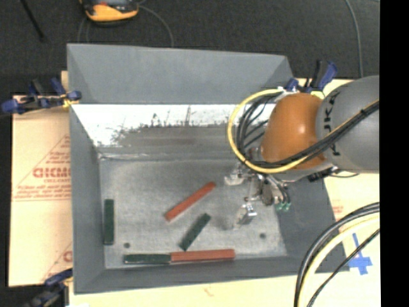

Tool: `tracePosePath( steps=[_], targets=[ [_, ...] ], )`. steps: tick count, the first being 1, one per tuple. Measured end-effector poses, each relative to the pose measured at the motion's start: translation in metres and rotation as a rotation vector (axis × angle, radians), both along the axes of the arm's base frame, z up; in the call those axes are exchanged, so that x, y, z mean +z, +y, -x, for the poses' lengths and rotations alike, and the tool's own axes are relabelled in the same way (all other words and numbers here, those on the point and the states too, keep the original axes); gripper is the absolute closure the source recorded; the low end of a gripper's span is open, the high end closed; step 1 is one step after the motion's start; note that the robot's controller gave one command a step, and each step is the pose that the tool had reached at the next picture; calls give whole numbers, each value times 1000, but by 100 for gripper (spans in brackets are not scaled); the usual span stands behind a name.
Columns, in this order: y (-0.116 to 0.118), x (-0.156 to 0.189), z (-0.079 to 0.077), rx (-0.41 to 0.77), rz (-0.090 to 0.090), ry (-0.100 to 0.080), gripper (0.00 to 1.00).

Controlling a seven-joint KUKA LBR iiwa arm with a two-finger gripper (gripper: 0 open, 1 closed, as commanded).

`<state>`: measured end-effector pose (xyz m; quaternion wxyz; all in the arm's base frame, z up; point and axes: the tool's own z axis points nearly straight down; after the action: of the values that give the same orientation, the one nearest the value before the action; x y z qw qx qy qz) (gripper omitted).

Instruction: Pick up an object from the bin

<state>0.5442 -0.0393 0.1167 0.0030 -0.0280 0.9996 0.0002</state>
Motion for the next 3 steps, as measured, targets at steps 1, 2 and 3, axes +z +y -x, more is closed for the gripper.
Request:
tracePosePath(
  steps=[1, 2, 3],
  targets=[
    [58, -28, -45, 38, 2, -14, 100],
    [58, -29, -45, 39, 2, -14, 100],
    [61, -30, -59, 11, 1, 2, 100]
  ],
)
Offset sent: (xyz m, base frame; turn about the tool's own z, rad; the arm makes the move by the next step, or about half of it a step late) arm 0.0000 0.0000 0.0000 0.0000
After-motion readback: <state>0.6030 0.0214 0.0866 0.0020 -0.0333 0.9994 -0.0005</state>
